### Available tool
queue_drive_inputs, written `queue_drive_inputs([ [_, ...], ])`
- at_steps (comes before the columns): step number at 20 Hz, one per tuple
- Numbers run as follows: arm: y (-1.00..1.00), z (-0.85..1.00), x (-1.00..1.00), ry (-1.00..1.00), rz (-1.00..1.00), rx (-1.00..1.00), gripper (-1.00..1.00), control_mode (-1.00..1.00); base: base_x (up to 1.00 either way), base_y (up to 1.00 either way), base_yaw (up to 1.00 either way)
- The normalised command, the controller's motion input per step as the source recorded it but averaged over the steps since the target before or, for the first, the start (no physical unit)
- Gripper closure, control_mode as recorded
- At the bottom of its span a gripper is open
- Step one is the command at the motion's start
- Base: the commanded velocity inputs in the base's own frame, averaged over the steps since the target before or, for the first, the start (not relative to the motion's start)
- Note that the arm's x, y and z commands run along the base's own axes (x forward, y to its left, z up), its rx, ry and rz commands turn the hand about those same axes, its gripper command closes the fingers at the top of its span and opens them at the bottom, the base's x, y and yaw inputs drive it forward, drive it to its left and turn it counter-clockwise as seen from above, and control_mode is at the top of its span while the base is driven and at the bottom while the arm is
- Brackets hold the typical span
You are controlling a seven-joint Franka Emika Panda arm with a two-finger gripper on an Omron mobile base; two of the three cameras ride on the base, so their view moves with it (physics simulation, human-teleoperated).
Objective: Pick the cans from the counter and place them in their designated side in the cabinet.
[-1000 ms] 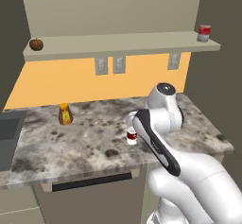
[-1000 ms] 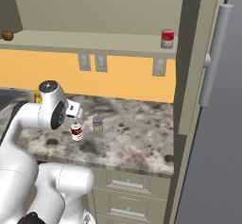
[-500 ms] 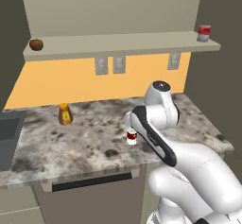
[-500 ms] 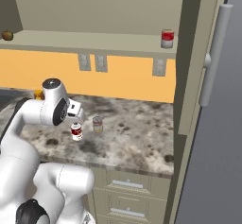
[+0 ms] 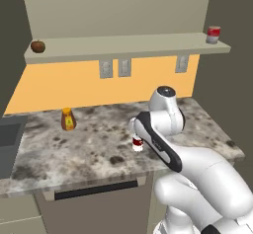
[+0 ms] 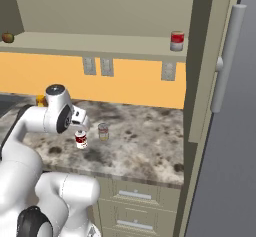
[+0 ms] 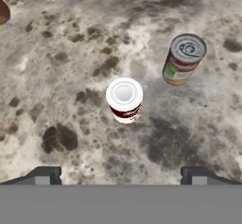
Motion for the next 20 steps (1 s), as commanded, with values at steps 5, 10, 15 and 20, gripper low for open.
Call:
queue_drive_inputs([
  [5,0.0,-0.11,0.02,-0.02,0.0,0.0,-1.0,-1.0,0.0,0.0,0.0],
  [10,0.0,-0.11,0.04,-0.02,0.0,0.0,-1.0,-1.0,0.0,0.0,0.0],
  [15,0.0,-0.09,0.05,0.0,0.0,0.0,-1.0,-1.0,0.0,0.0,0.0],
  [20,0.0,-0.07,0.09,0.0,0.0,0.0,-1.0,-1.0,0.0,0.0,0.0],
])
